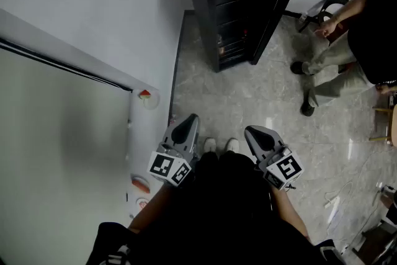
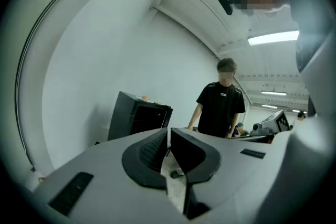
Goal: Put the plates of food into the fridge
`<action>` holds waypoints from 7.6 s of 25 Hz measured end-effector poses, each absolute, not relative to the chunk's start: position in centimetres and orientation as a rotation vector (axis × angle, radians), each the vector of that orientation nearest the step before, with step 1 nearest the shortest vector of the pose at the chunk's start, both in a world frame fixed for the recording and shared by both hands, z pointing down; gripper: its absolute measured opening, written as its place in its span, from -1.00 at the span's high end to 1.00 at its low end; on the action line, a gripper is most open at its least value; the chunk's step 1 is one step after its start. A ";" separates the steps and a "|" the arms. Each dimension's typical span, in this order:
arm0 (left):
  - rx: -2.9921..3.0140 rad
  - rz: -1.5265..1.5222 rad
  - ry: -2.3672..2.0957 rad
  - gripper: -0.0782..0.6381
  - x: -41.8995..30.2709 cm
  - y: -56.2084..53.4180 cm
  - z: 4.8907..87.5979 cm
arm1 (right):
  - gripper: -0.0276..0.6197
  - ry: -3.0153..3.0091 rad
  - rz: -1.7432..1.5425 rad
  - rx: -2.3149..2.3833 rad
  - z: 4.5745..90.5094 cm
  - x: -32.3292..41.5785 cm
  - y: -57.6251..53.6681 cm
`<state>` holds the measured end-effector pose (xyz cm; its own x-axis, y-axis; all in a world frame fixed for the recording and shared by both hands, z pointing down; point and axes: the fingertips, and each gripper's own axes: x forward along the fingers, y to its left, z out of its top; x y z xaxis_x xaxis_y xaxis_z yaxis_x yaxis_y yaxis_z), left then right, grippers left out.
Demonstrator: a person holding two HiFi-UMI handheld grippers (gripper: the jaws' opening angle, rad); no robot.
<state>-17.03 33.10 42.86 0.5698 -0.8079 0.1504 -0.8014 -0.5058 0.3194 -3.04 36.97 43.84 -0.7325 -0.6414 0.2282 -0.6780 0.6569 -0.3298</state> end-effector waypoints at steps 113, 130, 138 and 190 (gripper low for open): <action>2.431 0.050 -1.348 0.68 -13.3 -8.4 44.1 | 0.51 -2.901 1.676 1.092 44.7 -1.0 -13.1; 2.373 0.046 -1.389 0.68 -13.9 -8.4 44.5 | 0.47 -2.720 2.226 1.079 46.0 -1.5 -17.0; 2.374 0.062 -1.401 0.68 -14.2 -7.6 44.3 | 0.77 -2.621 2.422 1.067 46.4 -1.0 -16.3; 2.379 0.092 -1.357 0.68 -12.8 -5.2 44.2 | 0.80 -2.352 2.483 1.057 58.3 0.8 -14.6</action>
